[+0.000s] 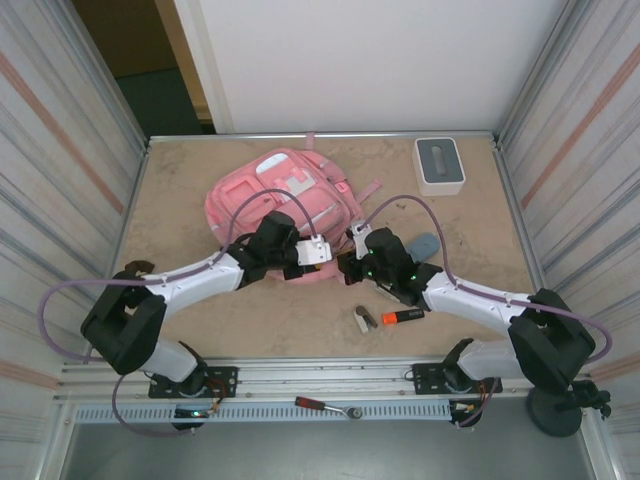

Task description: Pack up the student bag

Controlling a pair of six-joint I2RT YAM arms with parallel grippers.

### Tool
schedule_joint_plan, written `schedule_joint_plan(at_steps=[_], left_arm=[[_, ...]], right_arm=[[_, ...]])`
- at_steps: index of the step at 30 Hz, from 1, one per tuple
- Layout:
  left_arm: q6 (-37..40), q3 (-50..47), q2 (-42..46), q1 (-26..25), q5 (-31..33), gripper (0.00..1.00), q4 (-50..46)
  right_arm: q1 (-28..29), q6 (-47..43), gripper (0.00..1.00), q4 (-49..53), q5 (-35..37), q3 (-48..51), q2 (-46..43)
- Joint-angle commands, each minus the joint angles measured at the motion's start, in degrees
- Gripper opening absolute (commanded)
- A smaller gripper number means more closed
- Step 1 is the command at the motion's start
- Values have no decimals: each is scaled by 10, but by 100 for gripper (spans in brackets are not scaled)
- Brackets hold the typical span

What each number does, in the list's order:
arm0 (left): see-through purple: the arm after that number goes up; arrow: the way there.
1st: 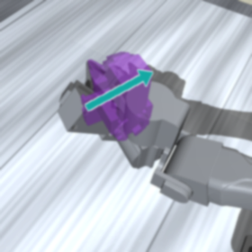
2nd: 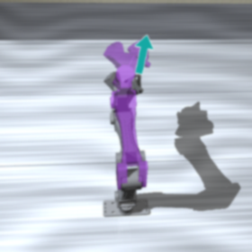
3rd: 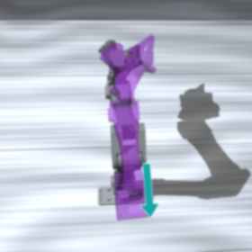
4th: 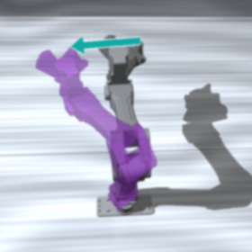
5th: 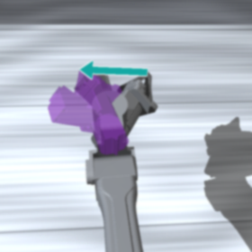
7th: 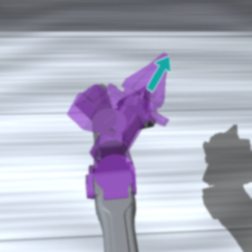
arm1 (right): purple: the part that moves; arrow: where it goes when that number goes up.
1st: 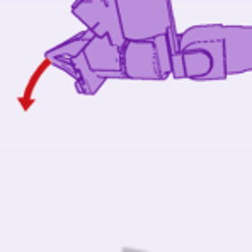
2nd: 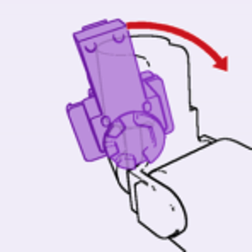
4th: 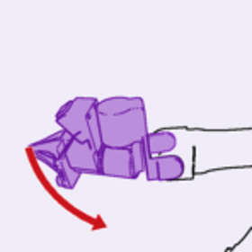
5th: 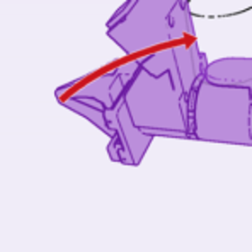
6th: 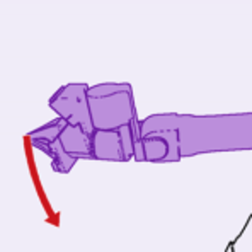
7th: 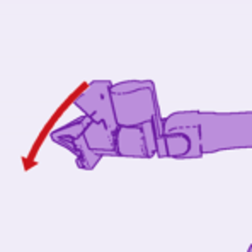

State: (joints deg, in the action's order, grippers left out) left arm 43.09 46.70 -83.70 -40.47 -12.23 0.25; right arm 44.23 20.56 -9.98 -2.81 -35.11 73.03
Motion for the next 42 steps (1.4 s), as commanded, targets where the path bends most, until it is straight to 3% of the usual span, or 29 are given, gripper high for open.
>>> schedule_joint_plan(at_steps=[1, 3, 8, 13, 14, 17, 21, 26, 30, 36, 38, 39, 42], left_arm=[[-12, 7, 19, 23, -4, 9, 26], [-19, -13, 45, 43, -36, 0, 28], [-28, -93, 131, 106, -85, 0, 59], [-17, -129, 167, 140, -60, 1, 60], [-18, -126, 168, 140, -66, 4, 55], [-37, -105, 170, 130, -103, 36, 24], [-62, -78, 164, 76, -94, 64, -2], [-77, -34, 107, 7, -47, 70, -6], [-89, 15, 40, 0, -33, 62, -24], [-90, 38, 3, 6, -39, 33, -53], [-91, 29, 15, 22, -65, 8, -55], [-91, 23, 24, 31, -82, 2, -58], [-89, -14, 79, 67, -166, 0, -41]], right_arm=[[-14, 2, 0, -6, 17, -10, -23], [-45, -1, 0, 24, 29, -12, -20], [-135, -4, 0, 95, 61, -35, 0], [-127, -9, 0, 61, 22, -56, 30], [-114, -10, 0, 48, 17, -58, 35], [-78, -17, 0, 29, 15, -71, 49], [-51, -7, 0, 9, -1, -78, 48], [-19, 5, 0, 0, -5, -83, 34], [6, 11, 0, -9, -6, -80, 17], [13, 9, 0, -10, 7, -63, -2], [4, 4, 0, -4, 11, -57, -2], [-2, 2, 0, 6, 16, -56, 0], [-44, -6, 0, 42, 38, -59, 17]])
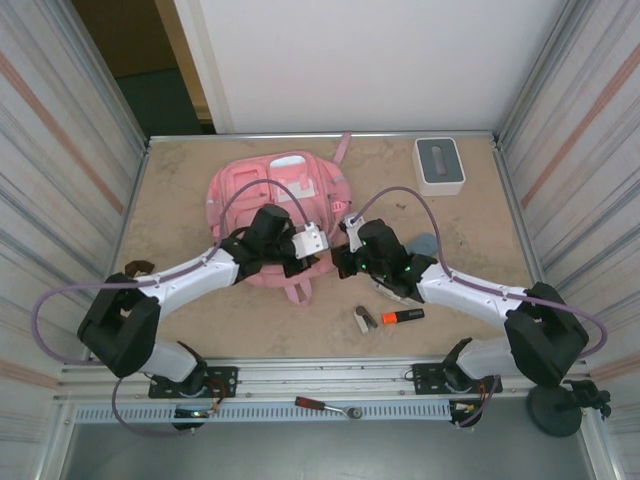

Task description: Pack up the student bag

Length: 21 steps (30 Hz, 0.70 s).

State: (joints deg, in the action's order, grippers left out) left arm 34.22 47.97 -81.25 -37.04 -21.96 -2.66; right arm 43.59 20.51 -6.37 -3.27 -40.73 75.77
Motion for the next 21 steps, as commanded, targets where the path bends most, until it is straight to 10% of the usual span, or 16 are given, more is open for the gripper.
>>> schedule_joint_plan(at_steps=[1, 7, 13, 21], left_arm=[[4, -46, 78, 46, -102, 0, 4], [-36, -136, 179, 141, -269, 0, 115], [-45, -144, 180, 164, -303, 0, 124], [-43, -129, 146, 162, -311, 0, 120]], right_arm=[[-57, -7, 0, 23, 53, -9, 1], [-166, 32, 0, 30, 71, -67, 101], [-179, 34, 2, 31, 13, -148, 198], [-250, 100, 68, 10, -122, -140, 167]])
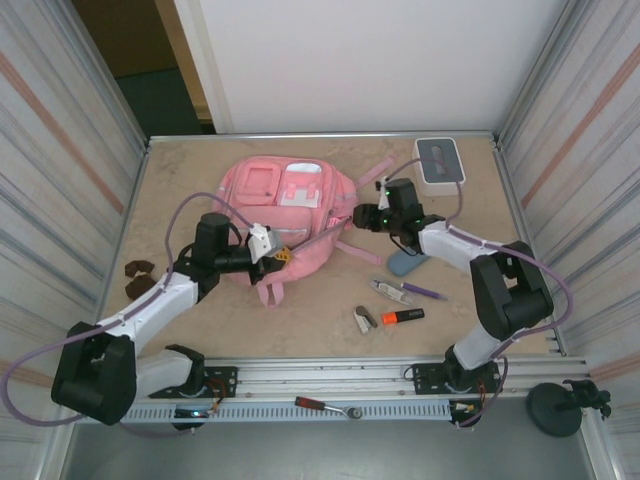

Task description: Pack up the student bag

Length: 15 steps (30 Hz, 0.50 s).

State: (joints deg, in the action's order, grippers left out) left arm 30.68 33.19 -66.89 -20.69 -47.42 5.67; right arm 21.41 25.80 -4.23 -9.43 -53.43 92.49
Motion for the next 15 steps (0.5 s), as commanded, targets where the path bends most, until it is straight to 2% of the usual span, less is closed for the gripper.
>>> schedule_joint_plan(at_steps=[1, 5, 10, 11, 13, 15], left_arm=[[-8, 19, -1, -2, -56, 0, 39], [-4, 25, -11, -6, -46, 0, 31], [-12, 23, -12, -12, -25, 2, 32], [-17, 24, -14, -13, -18, 3, 32], [-26, 27, -16, -16, -9, 4, 29], [-39, 31, -22, -20, 11, 4, 24]], right_arm=[[-36, 66, 72, -11, -86, -35, 25], [-36, 114, 69, 4, -135, -137, 140], [-34, 163, 51, -20, -196, -215, 246], [-34, 162, 45, -15, -201, -225, 254], [-37, 148, 20, 0, -199, -234, 255], [-47, 140, 3, -6, -192, -210, 229]])
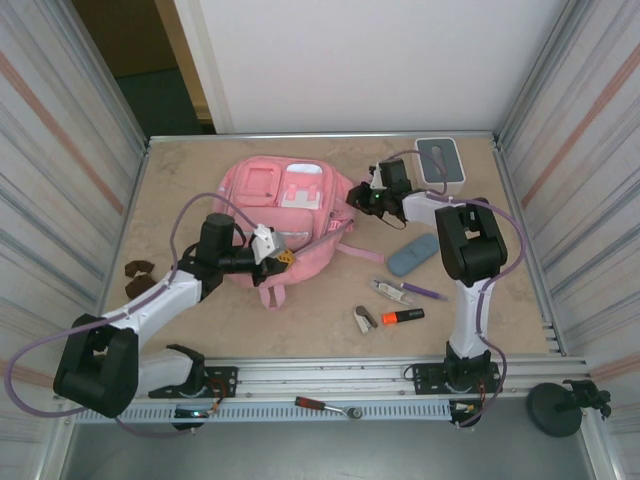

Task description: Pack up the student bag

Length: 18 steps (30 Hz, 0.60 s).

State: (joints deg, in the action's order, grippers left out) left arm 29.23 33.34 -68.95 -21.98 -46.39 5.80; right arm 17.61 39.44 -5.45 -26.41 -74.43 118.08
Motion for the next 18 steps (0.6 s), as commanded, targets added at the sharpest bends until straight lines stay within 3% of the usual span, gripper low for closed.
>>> schedule_joint_plan(at_steps=[1, 7, 9, 14, 18], left_arm=[[-33, 32, -5, -8, 16, 4, 21], [-228, 71, -56, 7, 242, 13, -8], [-290, 63, -52, 15, 318, 32, -5], [-389, 29, 18, 30, 477, 57, -27], [-426, 3, 99, 33, 536, 71, -57]], right_arm=[[-14, 2, 0, -4, -16, 21, -45], [-4, 1, 0, -82, 50, 180, -175], [19, 9, 0, -106, 65, 219, -196], [93, 23, 4, -139, 118, 265, -212], [169, 24, 14, -146, 141, 266, -208]])
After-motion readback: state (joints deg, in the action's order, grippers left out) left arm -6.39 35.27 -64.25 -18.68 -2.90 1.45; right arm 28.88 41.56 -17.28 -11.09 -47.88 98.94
